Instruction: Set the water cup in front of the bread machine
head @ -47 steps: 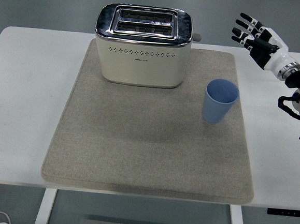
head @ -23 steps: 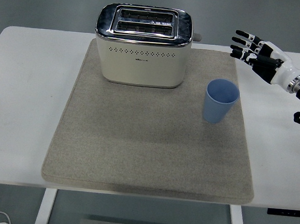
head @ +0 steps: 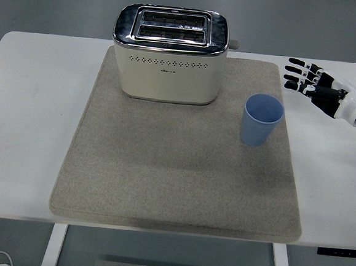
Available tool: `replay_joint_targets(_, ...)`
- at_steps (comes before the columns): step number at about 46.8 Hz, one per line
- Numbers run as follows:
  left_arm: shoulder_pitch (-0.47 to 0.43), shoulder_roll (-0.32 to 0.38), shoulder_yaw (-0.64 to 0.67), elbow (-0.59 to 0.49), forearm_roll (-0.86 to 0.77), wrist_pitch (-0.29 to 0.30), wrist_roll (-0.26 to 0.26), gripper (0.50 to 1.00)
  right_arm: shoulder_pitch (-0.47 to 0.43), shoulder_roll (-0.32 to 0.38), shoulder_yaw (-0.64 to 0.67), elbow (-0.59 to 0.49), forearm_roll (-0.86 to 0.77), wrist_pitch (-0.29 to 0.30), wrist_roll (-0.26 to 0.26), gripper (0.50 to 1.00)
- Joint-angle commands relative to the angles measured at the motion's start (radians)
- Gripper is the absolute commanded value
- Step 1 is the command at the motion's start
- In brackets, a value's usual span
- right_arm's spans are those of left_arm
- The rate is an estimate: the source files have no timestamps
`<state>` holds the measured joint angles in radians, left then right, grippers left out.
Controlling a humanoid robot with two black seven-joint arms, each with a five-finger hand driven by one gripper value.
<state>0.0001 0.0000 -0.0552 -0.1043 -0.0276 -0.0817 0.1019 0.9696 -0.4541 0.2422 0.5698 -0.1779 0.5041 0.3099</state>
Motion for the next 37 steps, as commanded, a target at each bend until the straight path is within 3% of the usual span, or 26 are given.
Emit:
replay_joint_targets(1, 0.000, 0.000, 0.000, 0.000, 0.000, 0.000, 0.001, 1.000, 0.000, -0.021, 0.000, 0.019, -0.003, -0.002, 0.000, 0.913)
replay_joint_targets(22, 0.000, 0.000, 0.000, 0.000, 0.000, -0.001, -0.001, 1.000, -0.048, -0.139, 0.011, 0.088, -0.002, -0.010, 0.003, 0.913)
replay_joint_targets(31, 0.000, 0.000, 0.000, 0.000, 0.000, 0.000, 0.001, 1.000, -0.071, -0.146, 0.037, 0.090, 0.015, -0.053, 0.060, 0.913)
replay_joint_targets(37, 0.000, 0.000, 0.002, 0.000, 0.000, 0.000, -0.001, 1.000, -0.114, -0.152, 0.103, 0.114, 0.015, -0.050, 0.077, 0.913)
